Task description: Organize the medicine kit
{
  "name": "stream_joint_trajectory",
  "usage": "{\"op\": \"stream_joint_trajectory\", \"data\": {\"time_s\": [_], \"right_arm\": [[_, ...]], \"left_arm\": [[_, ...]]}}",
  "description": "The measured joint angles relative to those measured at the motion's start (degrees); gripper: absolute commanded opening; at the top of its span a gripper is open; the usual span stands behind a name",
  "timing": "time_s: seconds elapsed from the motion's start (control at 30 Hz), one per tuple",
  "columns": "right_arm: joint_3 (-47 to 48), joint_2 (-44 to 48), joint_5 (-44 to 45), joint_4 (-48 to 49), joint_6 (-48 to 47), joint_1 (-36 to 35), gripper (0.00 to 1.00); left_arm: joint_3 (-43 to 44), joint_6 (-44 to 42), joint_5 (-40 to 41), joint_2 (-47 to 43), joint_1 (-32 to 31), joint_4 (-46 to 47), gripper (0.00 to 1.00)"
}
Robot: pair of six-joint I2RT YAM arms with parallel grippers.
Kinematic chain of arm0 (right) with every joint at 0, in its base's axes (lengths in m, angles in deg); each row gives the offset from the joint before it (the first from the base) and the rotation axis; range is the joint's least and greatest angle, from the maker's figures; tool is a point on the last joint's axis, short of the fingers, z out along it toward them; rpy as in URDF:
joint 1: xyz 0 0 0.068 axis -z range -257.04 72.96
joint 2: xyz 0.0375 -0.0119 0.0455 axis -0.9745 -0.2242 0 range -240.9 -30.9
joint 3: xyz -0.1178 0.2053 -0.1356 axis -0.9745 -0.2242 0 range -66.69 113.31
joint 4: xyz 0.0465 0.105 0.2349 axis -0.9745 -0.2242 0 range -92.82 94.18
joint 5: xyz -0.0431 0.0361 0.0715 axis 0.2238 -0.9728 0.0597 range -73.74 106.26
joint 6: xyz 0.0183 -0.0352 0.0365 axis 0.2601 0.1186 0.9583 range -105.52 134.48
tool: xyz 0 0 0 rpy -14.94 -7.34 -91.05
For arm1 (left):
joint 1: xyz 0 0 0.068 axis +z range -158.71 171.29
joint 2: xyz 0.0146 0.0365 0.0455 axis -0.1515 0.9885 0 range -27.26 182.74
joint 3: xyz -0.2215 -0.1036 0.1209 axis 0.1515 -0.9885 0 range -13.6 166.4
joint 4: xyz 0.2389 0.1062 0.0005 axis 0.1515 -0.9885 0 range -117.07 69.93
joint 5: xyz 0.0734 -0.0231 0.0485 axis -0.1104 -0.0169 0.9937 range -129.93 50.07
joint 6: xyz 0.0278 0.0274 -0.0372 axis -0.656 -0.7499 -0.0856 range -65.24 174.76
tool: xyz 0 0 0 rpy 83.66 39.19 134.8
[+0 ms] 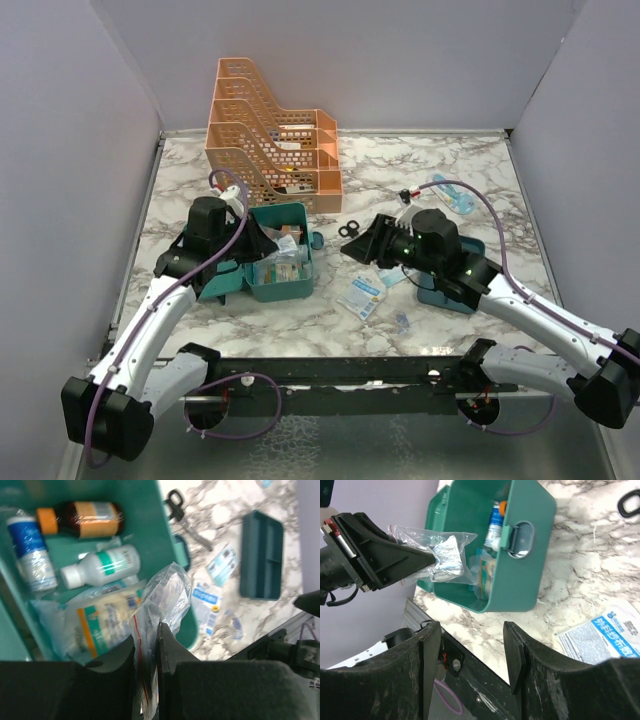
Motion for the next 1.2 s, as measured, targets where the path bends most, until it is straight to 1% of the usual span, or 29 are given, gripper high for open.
{"op": "stream_joint_trajectory", "data": {"time_s": [0.17,0.33,0.5,0.7,0.87,1.03,1.2], "right_arm": [[-1.36,0.15,0.76,-2.03,0.0,0.0,0.52],[-0.61,-1.81,0.33,-2.67,-0.04,0.0,0.52],[1.92,-5.84,-0.46,-4.17,-0.07,0.0,0.51],[2.86,-9.01,-1.31,-4.96,0.04,0.0,0.5],[2.86,-10.91,-2.01,-5.03,0.22,0.0,0.49],[2.86,-11.76,-2.14,-5.03,0.26,0.0,0.49],[2.86,-11.89,-2.14,-5.01,0.26,0.0,0.49]], "left_arm": [[-1.44,-2.86,-1.86,4.7,2.27,-2.38,0.15],[-2.62,-3.48,-8.13,10.4,2.47,-1.6,0.15],[-3.98,-2.16,-12.85,13.31,2.47,1.09,0.16],[-7.3,0.66,-14.27,15.06,2.54,4.46,0.17],[-7.85,1.38,-14.14,15.93,2.56,5.75,0.26],[-7.43,0.09,-12.15,17.7,2.56,4.9,0.43],[-4.17,-2.6,-8.2,17.99,2.49,0.9,0.54]]}}
